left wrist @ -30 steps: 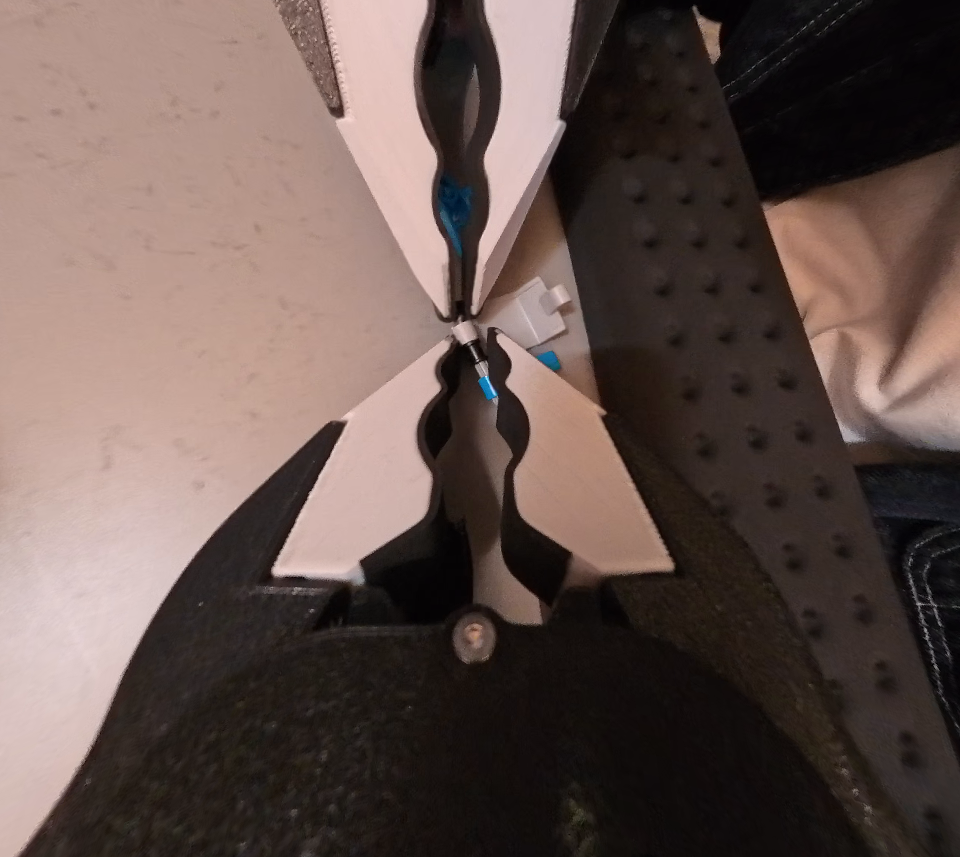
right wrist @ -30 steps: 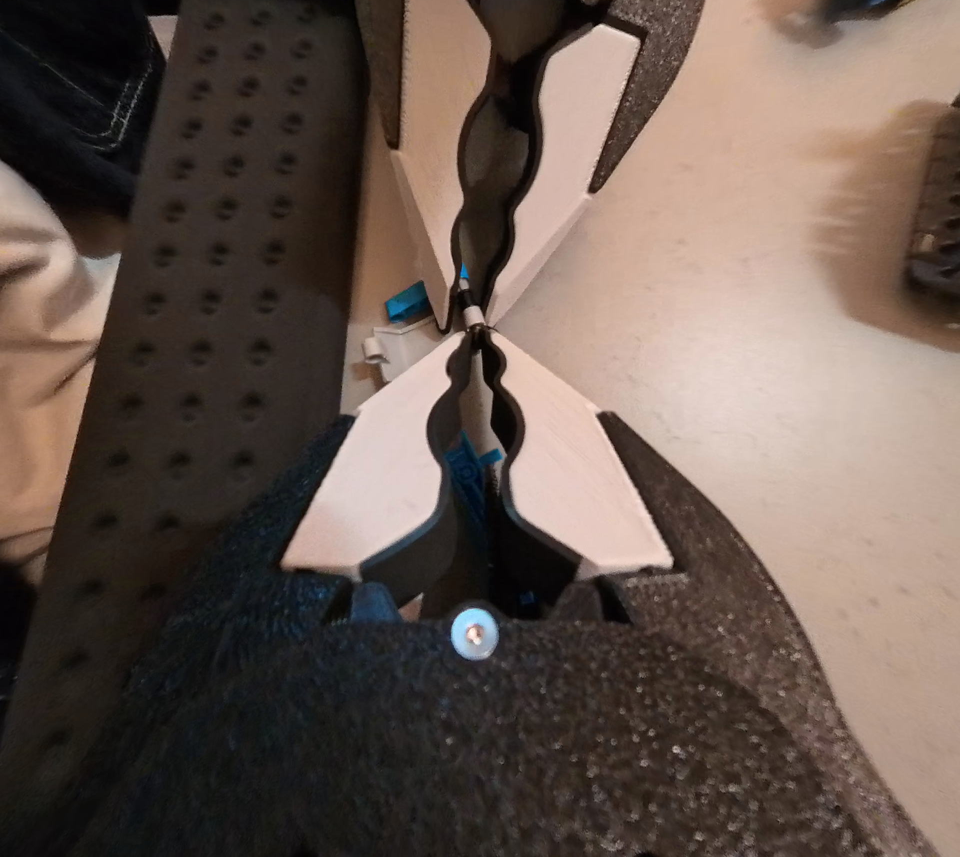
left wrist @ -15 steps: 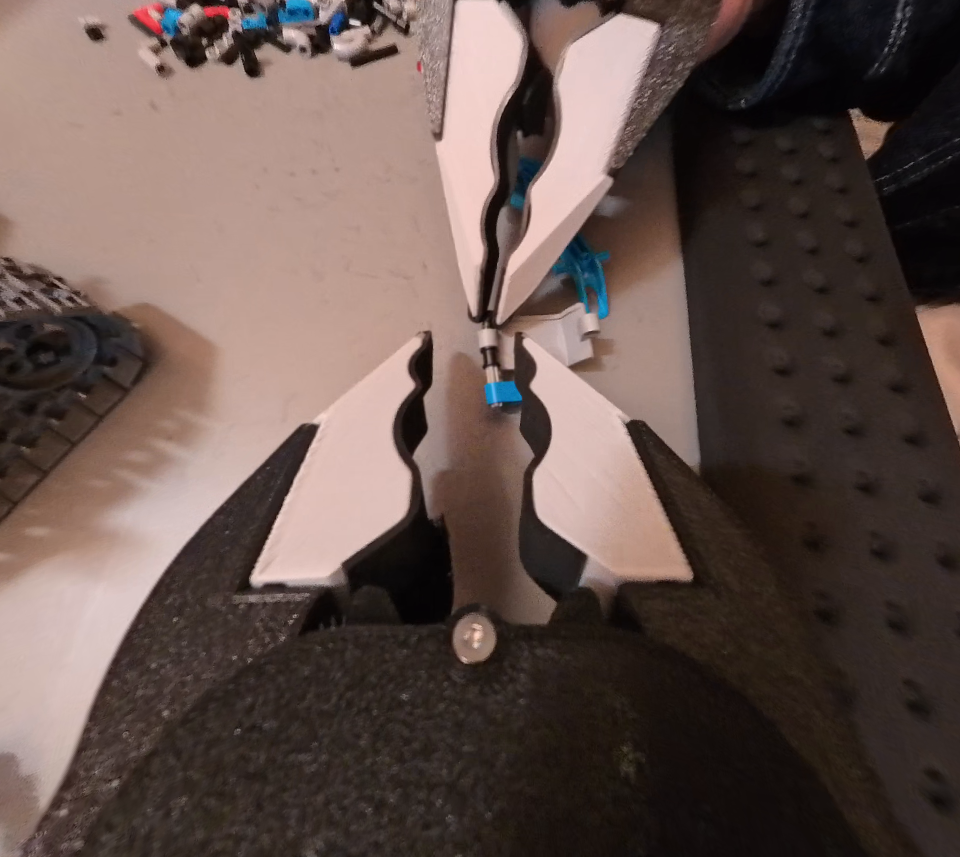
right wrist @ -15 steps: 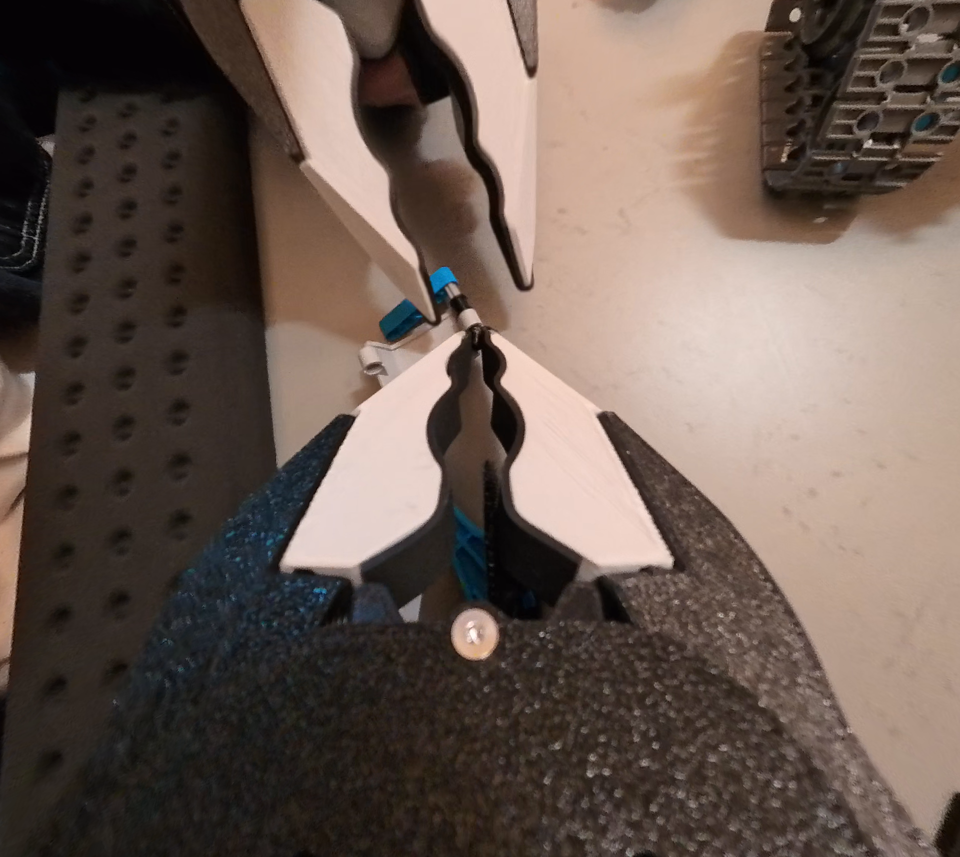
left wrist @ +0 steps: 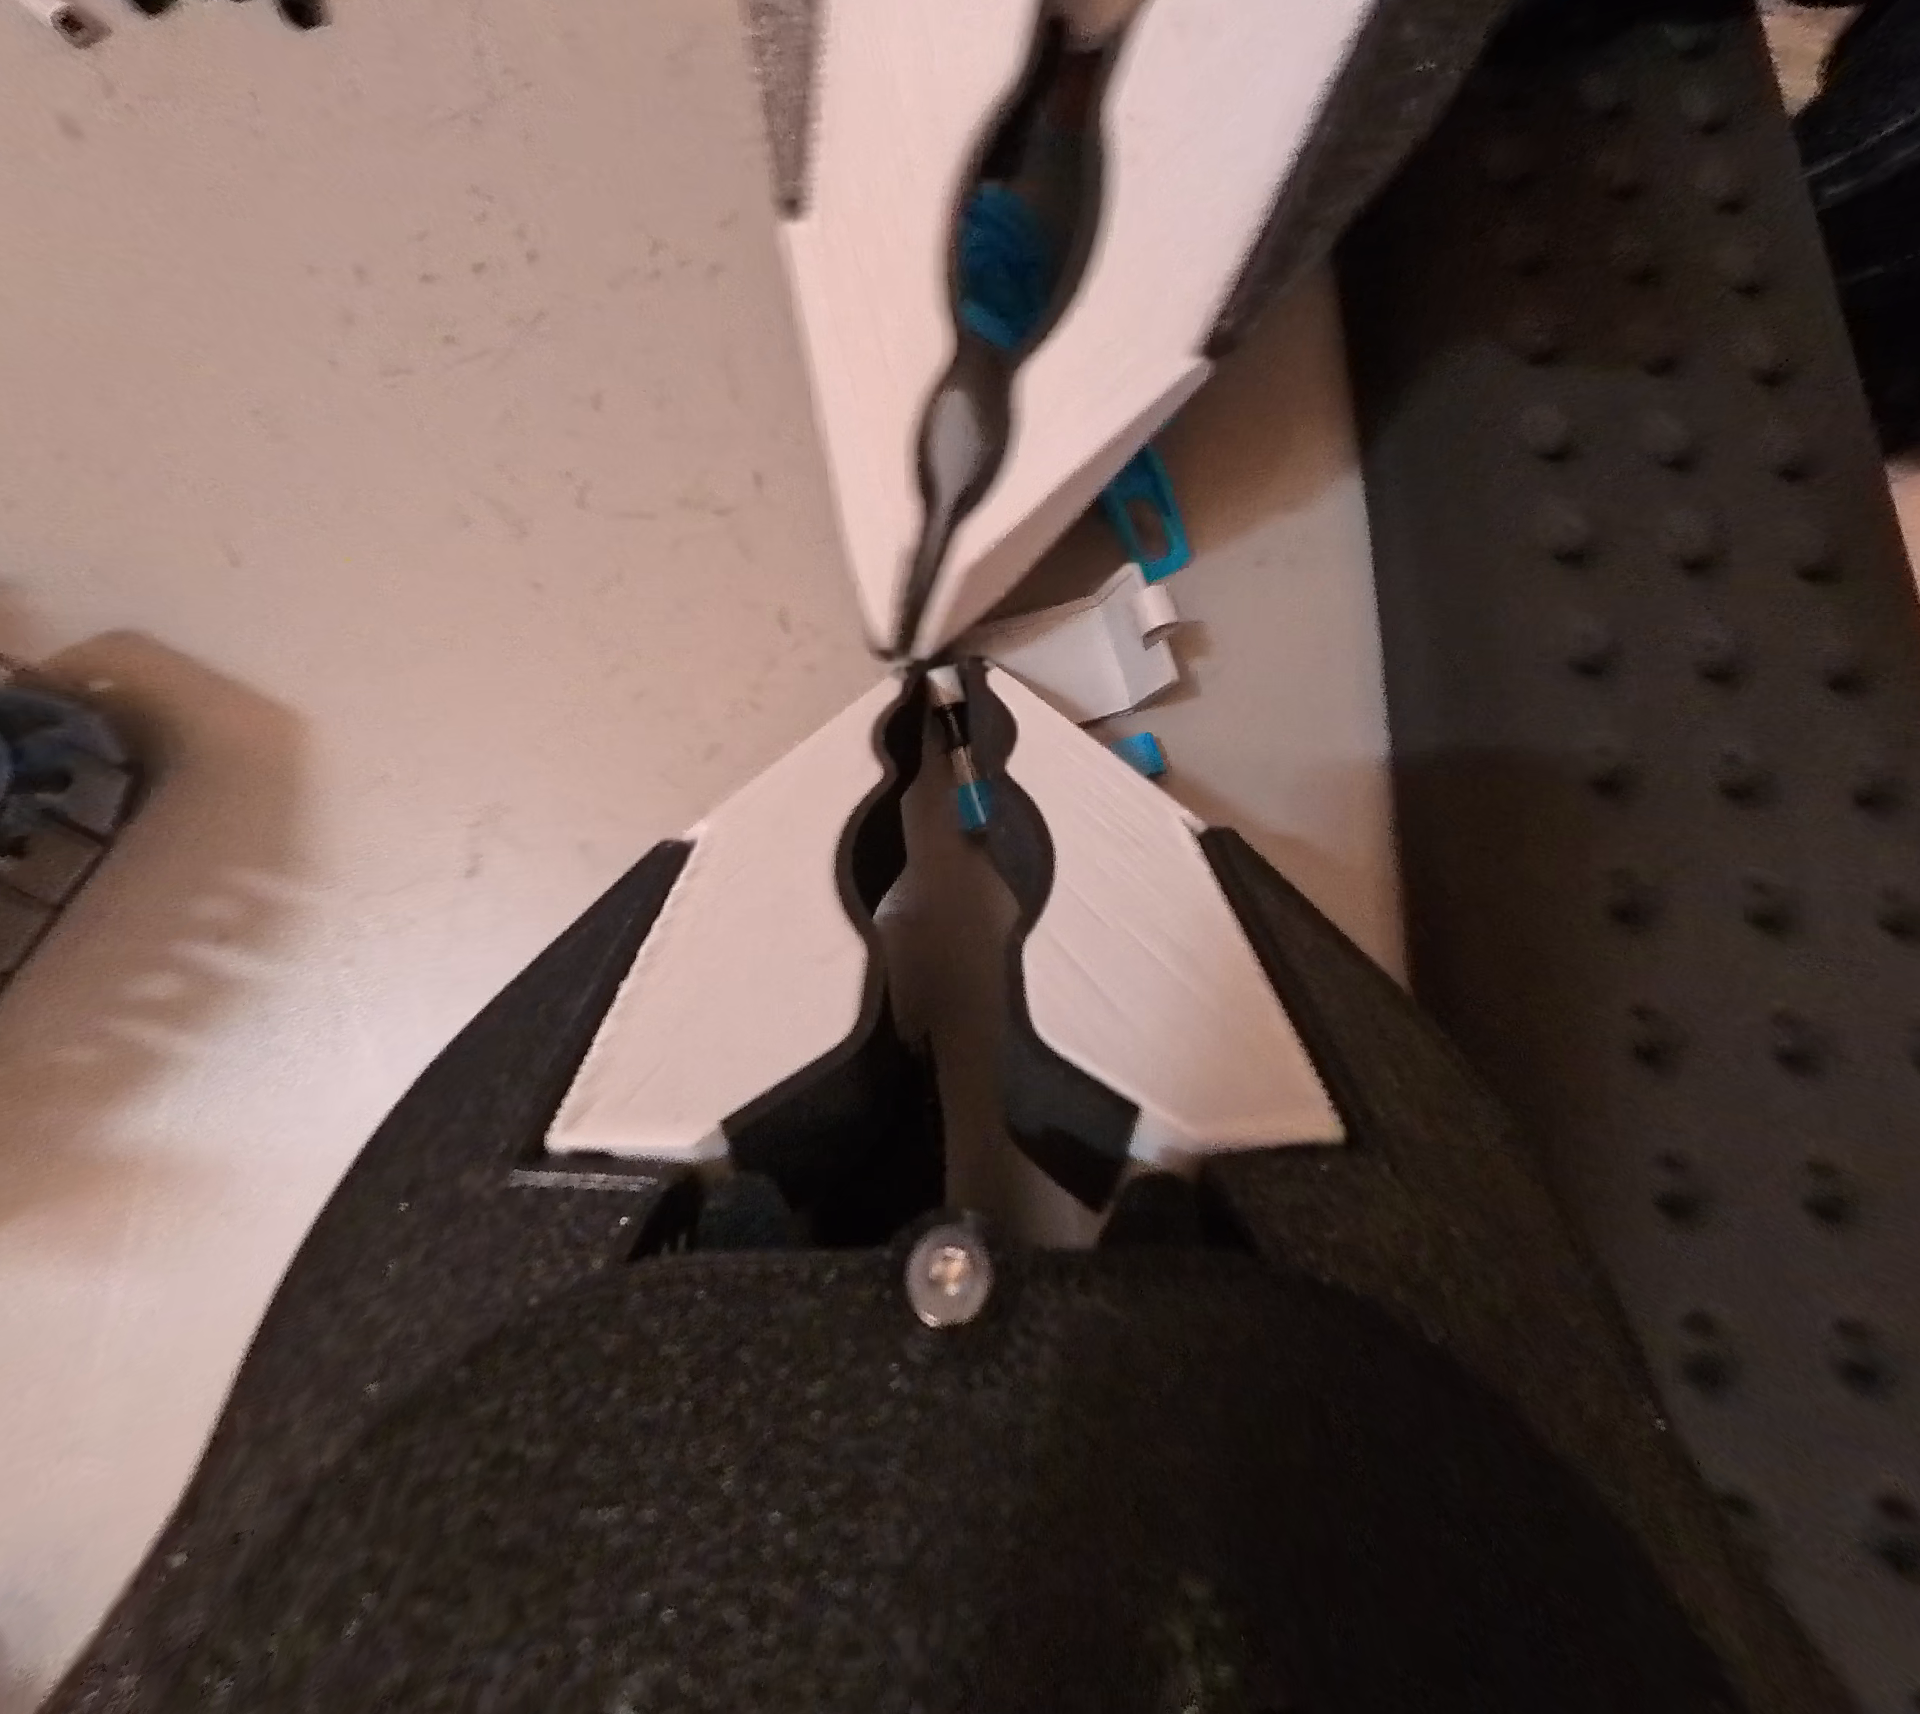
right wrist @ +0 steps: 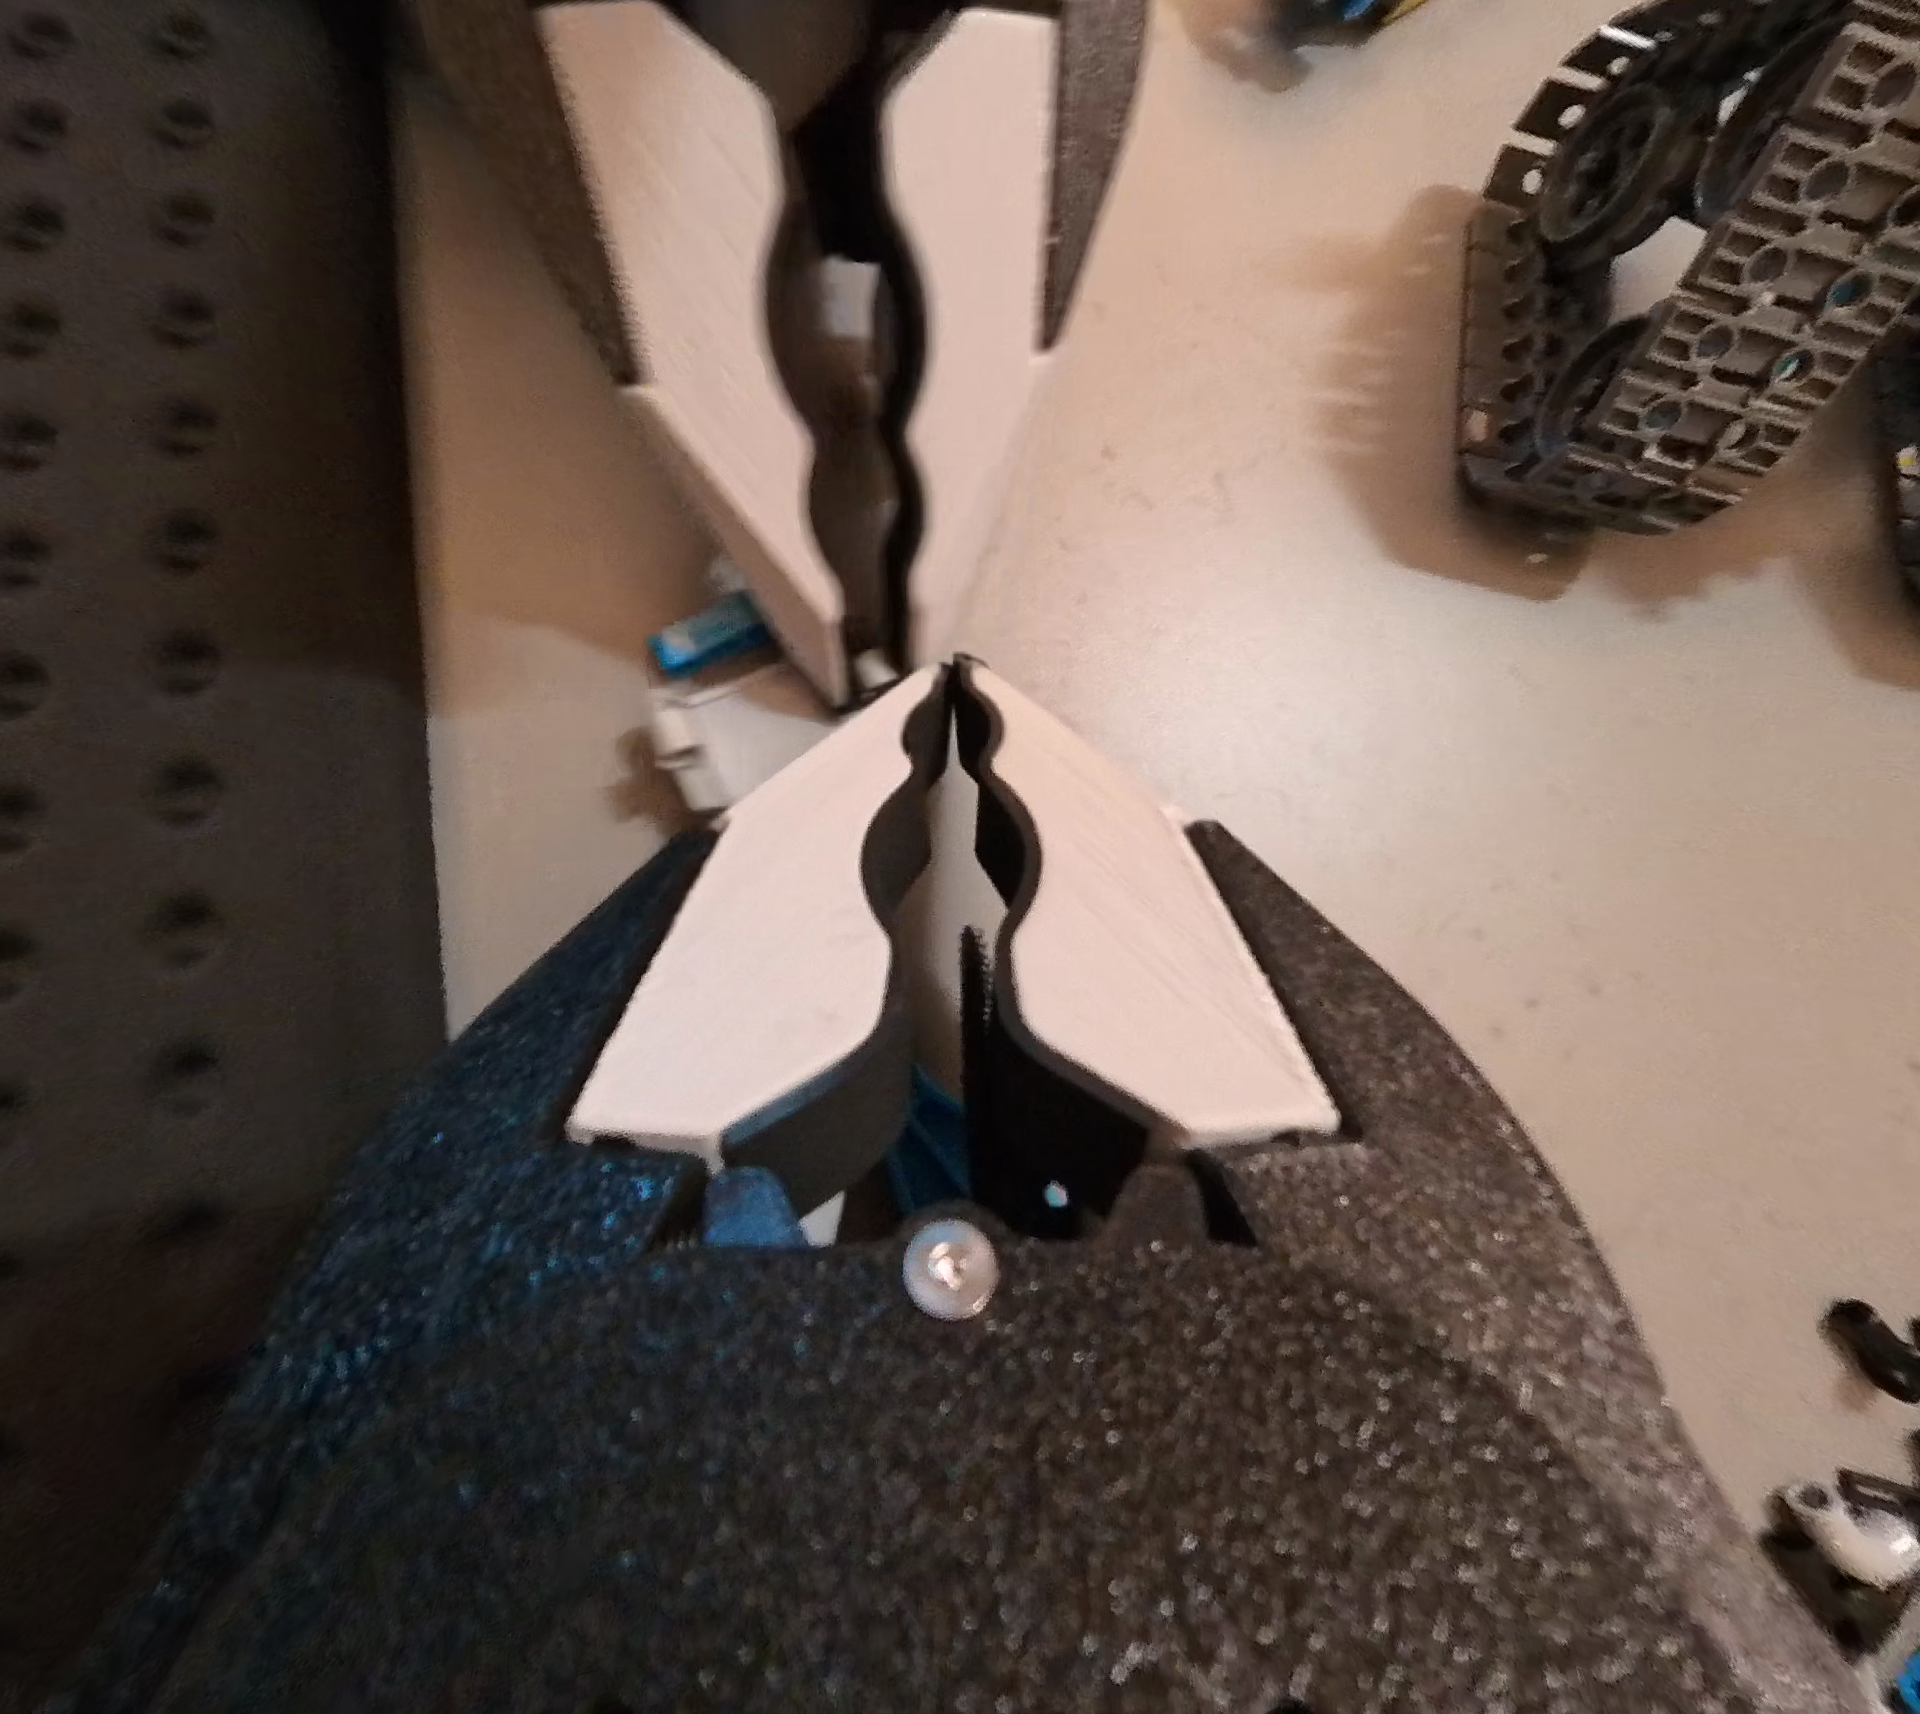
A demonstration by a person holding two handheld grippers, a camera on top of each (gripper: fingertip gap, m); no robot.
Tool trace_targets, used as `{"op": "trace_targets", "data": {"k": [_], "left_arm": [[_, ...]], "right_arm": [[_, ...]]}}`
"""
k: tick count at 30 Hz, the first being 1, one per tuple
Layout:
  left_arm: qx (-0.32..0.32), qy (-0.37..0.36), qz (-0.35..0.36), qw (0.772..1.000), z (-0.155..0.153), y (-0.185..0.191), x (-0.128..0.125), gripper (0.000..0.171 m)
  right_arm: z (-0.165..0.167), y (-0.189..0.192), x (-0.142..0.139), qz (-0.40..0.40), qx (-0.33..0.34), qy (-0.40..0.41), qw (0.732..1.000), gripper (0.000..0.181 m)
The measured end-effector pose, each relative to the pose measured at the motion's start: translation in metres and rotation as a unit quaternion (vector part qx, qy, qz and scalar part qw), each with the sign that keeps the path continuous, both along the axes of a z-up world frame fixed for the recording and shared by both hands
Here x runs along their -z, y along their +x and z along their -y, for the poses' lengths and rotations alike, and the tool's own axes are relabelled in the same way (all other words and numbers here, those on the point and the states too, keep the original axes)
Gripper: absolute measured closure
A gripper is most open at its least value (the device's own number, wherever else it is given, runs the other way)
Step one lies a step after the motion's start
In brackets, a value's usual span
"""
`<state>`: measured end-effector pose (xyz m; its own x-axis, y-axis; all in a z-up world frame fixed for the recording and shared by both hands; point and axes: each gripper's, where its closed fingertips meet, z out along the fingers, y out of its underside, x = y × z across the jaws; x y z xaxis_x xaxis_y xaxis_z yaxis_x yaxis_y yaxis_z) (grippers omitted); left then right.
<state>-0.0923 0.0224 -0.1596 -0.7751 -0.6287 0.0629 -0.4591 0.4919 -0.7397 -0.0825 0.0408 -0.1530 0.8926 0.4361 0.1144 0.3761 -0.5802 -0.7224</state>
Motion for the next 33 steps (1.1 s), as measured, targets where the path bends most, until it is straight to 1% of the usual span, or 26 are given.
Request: {"op": "trace_targets", "data": {"k": [1,2,3,5,6,8,10,11,12,13,16,25,33], "left_arm": [[0.013,-0.003,-0.004,1.000,0.004,-0.003,0.000,0.164],[0.019,-0.004,-0.005,1.000,0.006,-0.005,0.000,0.165],[0.020,-0.006,-0.007,1.000,0.007,-0.005,0.000,0.165],[0.018,-0.011,-0.012,1.000,0.007,-0.005,0.000,0.165],[0.018,-0.009,-0.011,1.000,0.007,-0.005,0.000,0.165],[0.018,-0.009,-0.011,1.000,0.007,-0.005,0.000,0.165],[0.018,-0.011,-0.013,1.000,0.007,-0.005,0.000,0.164],[0.018,-0.012,-0.014,1.000,0.007,-0.005,0.000,0.164],[0.018,-0.012,-0.014,1.000,0.007,-0.005,0.000,0.165],[0.018,-0.012,-0.015,1.000,0.007,-0.005,0.000,0.165],[0.018,-0.011,-0.014,1.000,0.007,-0.005,0.000,0.165],[0.018,-0.011,-0.014,1.000,0.007,-0.005,0.000,0.165],[0.019,-0.014,-0.017,1.000,0.007,-0.005,0.000,0.165]], "right_arm": [[-0.002,0.009,0.003,0.019,0.011,-0.008,1.000,0.181],[0.001,0.020,0.012,0.062,0.011,-0.030,0.998,0.181],[0.001,0.012,0.004,0.043,-0.014,-0.007,0.999,0.181],[0.003,-0.006,-0.030,-0.083,-0.029,0.021,0.996,0.181],[0.005,-0.004,-0.035,-0.089,-0.027,0.018,0.995,0.181],[0.015,0.006,-0.011,-0.015,-0.037,-0.027,0.999,0.181],[0.025,-0.012,0.000,-0.034,-0.077,-0.058,0.995,0.172],[0.026,-0.013,0.005,-0.028,-0.078,-0.072,0.994,0.167],[0.024,-0.011,0.006,-0.016,-0.074,-0.071,0.995,0.163],[0.020,-0.007,0.004,-0.009,-0.064,-0.063,0.996,0.168],[0.020,-0.006,0.006,-0.011,-0.065,-0.065,0.996,0.174],[0.019,-0.006,0.006,-0.007,-0.072,-0.062,0.995,0.173],[0.019,-0.006,0.006,-0.023,-0.069,-0.062,0.995,0.171]]}}
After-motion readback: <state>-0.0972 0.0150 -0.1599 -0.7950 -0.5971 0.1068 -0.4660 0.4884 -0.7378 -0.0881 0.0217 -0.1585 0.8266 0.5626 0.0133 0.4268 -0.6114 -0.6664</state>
